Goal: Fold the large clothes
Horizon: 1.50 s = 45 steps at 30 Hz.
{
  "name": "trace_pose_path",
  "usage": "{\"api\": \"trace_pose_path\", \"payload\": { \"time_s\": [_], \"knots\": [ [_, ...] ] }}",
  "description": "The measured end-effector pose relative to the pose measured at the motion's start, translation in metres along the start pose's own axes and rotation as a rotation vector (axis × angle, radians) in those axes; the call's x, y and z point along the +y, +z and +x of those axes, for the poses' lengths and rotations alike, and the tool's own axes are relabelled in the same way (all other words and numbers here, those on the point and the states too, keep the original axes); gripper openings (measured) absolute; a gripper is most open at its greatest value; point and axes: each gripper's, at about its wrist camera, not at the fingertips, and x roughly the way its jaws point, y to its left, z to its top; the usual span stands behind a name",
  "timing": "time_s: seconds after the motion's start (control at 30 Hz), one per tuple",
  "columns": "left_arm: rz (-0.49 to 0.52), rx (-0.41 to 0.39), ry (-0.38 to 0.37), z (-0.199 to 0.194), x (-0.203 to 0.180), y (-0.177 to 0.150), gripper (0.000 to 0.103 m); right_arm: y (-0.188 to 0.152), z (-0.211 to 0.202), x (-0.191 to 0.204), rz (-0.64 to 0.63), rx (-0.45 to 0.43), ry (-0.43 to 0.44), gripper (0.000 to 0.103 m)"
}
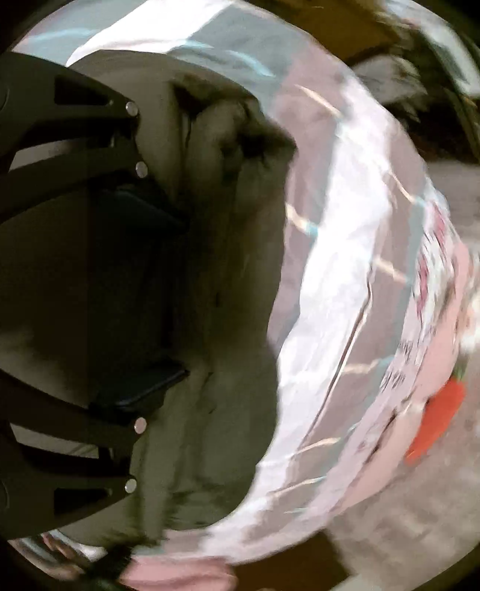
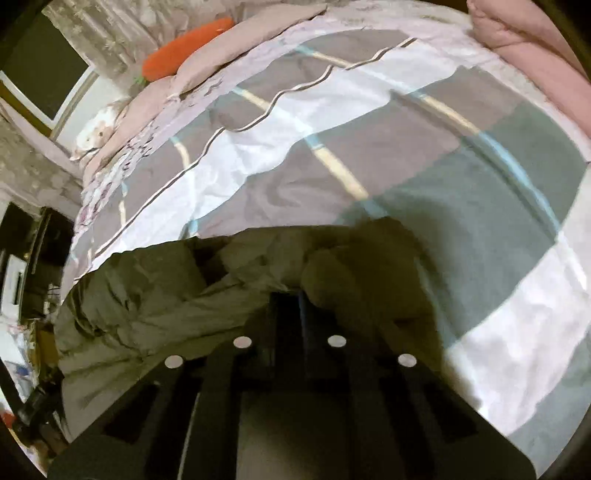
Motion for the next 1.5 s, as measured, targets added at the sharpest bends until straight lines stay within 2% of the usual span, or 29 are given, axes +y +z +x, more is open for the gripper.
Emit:
{"api": "trace_pose_path", "payload": {
  "time_s": [0.1, 0.13, 0.17, 0.2, 0.27, 0.3, 0.37, 0.43, 0.5, 0.6, 0.67, 0.73, 0.77, 0.8, 0.83, 0.87, 0.9, 0.93, 1.0, 1.03, 1.1, 1.17, 1.23, 1.3, 1.37, 1.43, 1.5],
  "knots": [
    [-0.067, -0.003, 0.101, -0.002, 0.042, 0.009, 0.063, 0.001, -0.005, -0.002, -0.025, -0.031, -0.109, 0.011],
    [-0.080, -0.007, 0.106, -0.007, 0.055, 0.011, 0.063, -0.002, -0.010, -0.004, -0.022, -0.034, -0.144, 0.029],
    [-0.092, -0.021, 0.131, -0.014, 0.066, 0.013, 0.064, -0.003, -0.013, -0.004, -0.021, -0.048, -0.206, 0.052],
    [-0.105, -0.039, 0.150, -0.021, 0.073, 0.014, 0.064, -0.005, -0.021, -0.003, -0.017, -0.087, -0.231, 0.053],
    [-0.162, -0.110, 0.242, -0.046, 0.094, 0.018, 0.071, -0.010, -0.044, 0.006, -0.033, -0.145, -0.176, 0.053],
    [-0.183, -0.128, 0.220, -0.054, 0.101, 0.018, 0.077, -0.014, -0.058, 0.017, -0.057, -0.162, -0.124, 0.053],
    [-0.190, -0.141, 0.167, -0.070, 0.104, 0.015, 0.077, -0.034, -0.089, 0.047, -0.140, -0.169, -0.002, 0.053],
    [-0.113, -0.152, 0.139, -0.080, 0.088, 0.006, 0.075, -0.057, -0.105, 0.072, -0.198, -0.135, 0.091, 0.053],
    [0.000, -0.168, 0.132, -0.088, 0.063, -0.010, 0.076, -0.081, -0.108, 0.084, -0.227, -0.092, 0.139, 0.054],
    [0.093, -0.200, 0.184, -0.084, 0.041, -0.026, 0.076, -0.104, -0.092, 0.088, -0.251, -0.020, 0.138, 0.054],
    [0.072, -0.204, 0.219, -0.076, 0.045, -0.024, 0.076, -0.111, -0.081, 0.089, -0.269, 0.020, 0.127, 0.054],
    [-0.017, -0.211, 0.308, -0.070, 0.073, -0.008, 0.075, -0.113, -0.077, 0.089, -0.291, 0.028, 0.096, 0.054],
    [-0.101, -0.207, 0.381, -0.068, 0.098, 0.002, 0.074, -0.112, -0.074, 0.086, -0.292, 0.025, 0.067, 0.054],
    [-0.168, -0.201, 0.413, -0.070, 0.117, 0.006, 0.065, -0.111, -0.074, 0.082, -0.281, 0.025, 0.061, 0.054],
    [-0.266, -0.192, 0.404, -0.076, 0.141, 0.009, 0.062, -0.109, -0.075, 0.079, -0.260, 0.026, 0.062, 0.054],
    [-0.353, -0.194, 0.325, -0.084, 0.160, 0.007, 0.062, -0.107, -0.072, 0.079, -0.248, 0.025, 0.061, 0.054],
    [-0.383, -0.191, 0.260, -0.089, 0.166, 0.005, 0.062, -0.104, -0.074, 0.080, -0.241, 0.018, 0.063, 0.054],
    [-0.373, -0.179, 0.213, -0.092, 0.166, 0.002, 0.063, -0.104, -0.078, 0.082, -0.242, 0.009, 0.068, 0.054],
    [-0.244, -0.154, 0.168, -0.093, 0.140, -0.005, 0.065, -0.105, -0.087, 0.095, -0.273, -0.018, 0.097, 0.054],
    [-0.160, -0.151, 0.143, -0.093, 0.118, -0.013, 0.070, -0.108, -0.089, 0.104, -0.301, -0.026, 0.108, 0.054],
    [-0.055, -0.119, 0.107, -0.085, 0.088, -0.024, 0.073, -0.115, -0.089, 0.116, -0.346, -0.023, 0.109, 0.054],
    [0.055, -0.054, 0.129, -0.063, 0.055, -0.034, 0.073, -0.123, -0.084, 0.123, -0.382, -0.005, 0.101, 0.054],
    [0.104, -0.068, 0.205, -0.046, 0.042, -0.033, 0.073, -0.127, -0.075, 0.124, -0.396, 0.009, 0.090, 0.054],
    [0.072, -0.110, 0.283, -0.029, 0.049, -0.017, 0.073, -0.127, -0.068, 0.121, -0.390, 0.019, 0.074, 0.054],
    [0.011, -0.138, 0.341, -0.017, 0.066, 0.008, 0.094, -0.122, -0.063, 0.118, -0.375, 0.024, 0.072, 0.058],
    [-0.041, -0.127, 0.346, -0.012, 0.077, 0.029, 0.096, -0.117, -0.062, 0.115, -0.369, 0.006, 0.059, 0.059],
    [-0.045, -0.192, 0.398, -0.026, 0.072, 0.035, 0.096, -0.114, -0.061, 0.112, -0.363, -0.001, 0.041, 0.059]
  ]
}}
